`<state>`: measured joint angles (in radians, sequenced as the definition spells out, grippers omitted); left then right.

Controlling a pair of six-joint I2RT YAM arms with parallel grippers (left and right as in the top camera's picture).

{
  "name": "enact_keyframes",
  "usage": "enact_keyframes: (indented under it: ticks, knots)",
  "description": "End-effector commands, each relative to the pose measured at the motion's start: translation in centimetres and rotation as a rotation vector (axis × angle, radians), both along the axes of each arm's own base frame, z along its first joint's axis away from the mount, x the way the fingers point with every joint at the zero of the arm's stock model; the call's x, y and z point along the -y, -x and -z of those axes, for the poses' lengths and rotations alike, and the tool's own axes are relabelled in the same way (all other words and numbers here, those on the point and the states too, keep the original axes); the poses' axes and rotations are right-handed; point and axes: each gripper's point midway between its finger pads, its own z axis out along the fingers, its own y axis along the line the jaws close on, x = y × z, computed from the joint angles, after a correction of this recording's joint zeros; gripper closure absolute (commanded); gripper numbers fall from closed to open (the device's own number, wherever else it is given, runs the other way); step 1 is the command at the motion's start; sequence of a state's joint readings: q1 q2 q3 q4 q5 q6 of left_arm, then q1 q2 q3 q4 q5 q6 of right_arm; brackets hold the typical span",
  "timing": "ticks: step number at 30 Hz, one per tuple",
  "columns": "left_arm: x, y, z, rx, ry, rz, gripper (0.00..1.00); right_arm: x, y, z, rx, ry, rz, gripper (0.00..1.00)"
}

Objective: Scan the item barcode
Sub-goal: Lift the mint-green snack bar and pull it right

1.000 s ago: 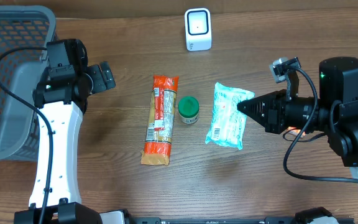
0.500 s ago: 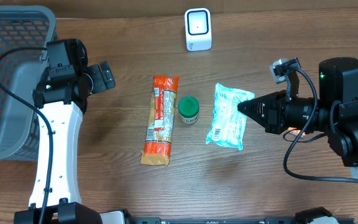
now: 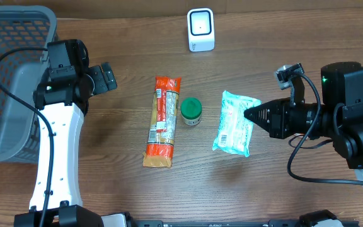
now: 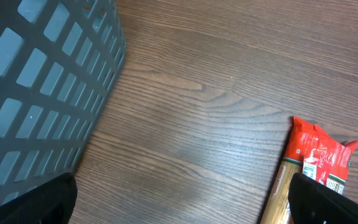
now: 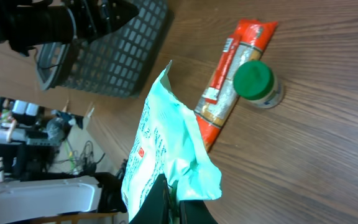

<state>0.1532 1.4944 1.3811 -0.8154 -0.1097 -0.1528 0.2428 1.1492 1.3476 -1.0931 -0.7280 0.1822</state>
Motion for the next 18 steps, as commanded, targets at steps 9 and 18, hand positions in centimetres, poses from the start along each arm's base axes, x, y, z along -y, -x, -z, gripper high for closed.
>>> enact_keyframes:
  ticks: [9,18]
  knots:
    - [-0.2,-0.3,-0.1,0.000,-0.015,0.009,0.00,0.3,-0.5,-0.1,0.033,0.026,0.021,0.96]
    - [-0.2,-0.3,-0.1,0.000,-0.015,0.009,0.00,0.0,-1.4,0.8,-0.013,0.021,0.035,0.96]
